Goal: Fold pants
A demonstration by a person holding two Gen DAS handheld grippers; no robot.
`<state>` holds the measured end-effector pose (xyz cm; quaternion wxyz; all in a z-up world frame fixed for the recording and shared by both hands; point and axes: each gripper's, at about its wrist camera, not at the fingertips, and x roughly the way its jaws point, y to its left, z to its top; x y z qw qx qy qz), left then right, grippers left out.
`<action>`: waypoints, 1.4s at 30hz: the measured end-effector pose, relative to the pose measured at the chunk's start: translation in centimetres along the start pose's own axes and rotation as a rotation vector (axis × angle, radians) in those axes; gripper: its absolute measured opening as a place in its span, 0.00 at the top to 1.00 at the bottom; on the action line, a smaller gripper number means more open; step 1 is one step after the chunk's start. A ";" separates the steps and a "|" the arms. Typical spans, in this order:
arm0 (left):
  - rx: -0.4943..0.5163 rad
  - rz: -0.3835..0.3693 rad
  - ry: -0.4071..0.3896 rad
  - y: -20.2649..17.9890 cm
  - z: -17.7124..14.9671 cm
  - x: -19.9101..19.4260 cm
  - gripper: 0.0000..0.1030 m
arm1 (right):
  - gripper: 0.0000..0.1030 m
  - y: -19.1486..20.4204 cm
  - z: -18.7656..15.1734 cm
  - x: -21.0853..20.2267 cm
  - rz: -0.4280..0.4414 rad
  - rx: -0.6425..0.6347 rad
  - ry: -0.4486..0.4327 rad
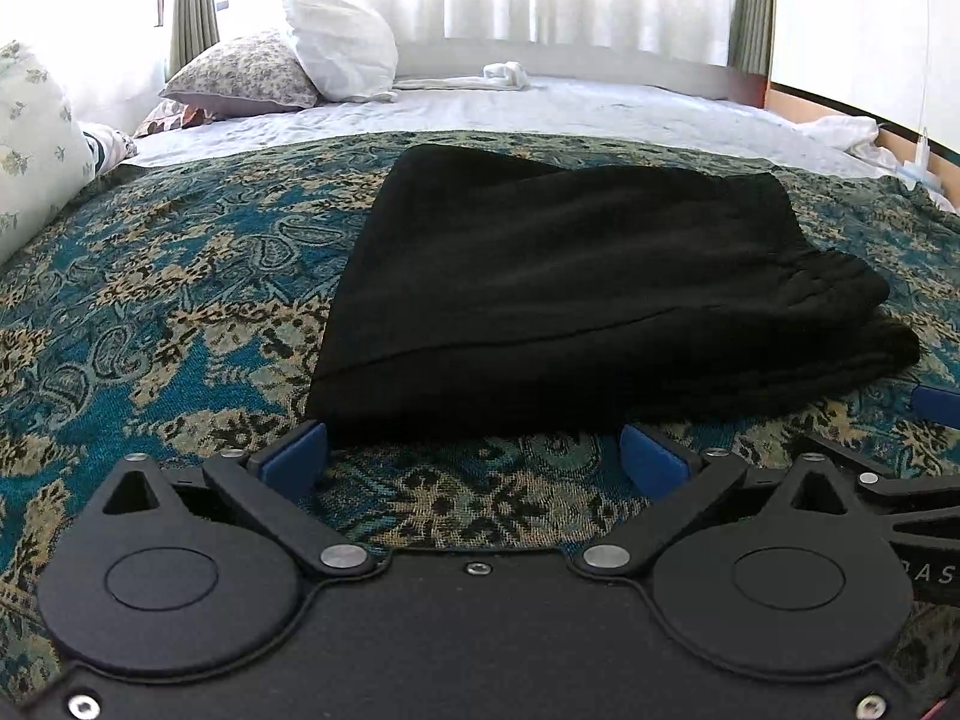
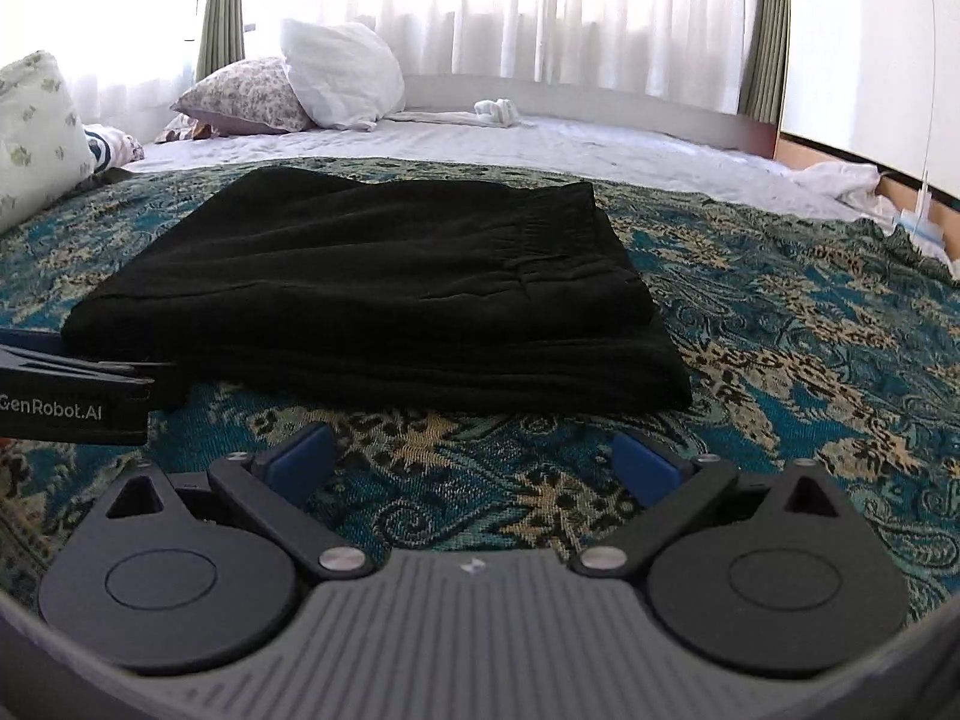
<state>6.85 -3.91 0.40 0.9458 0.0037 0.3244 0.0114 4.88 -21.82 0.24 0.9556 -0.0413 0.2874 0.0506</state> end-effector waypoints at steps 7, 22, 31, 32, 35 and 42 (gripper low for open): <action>0.003 0.004 -0.017 0.0 -0.3 -0.1 0.00 | 0.00 0.2 -0.3 -0.1 -0.003 -0.008 -0.010; -0.009 0.014 -0.005 -0.1 -0.2 0.0 0.00 | 0.00 0.2 -0.4 -0.1 0.000 -0.007 -0.011; -0.020 0.026 -0.003 -0.2 -0.2 0.0 0.00 | 0.00 0.2 -0.4 0.0 0.001 -0.006 -0.011; -0.020 0.026 -0.003 -0.2 -0.2 0.0 0.00 | 0.00 0.1 -0.4 0.0 0.001 -0.006 -0.011; -0.020 0.026 -0.004 -0.1 -0.2 0.0 0.00 | 0.00 0.2 -0.4 0.0 0.000 -0.006 -0.011; -0.018 0.025 -0.005 -0.2 -0.2 0.0 0.00 | 0.00 0.1 -0.4 0.0 0.001 -0.005 -0.011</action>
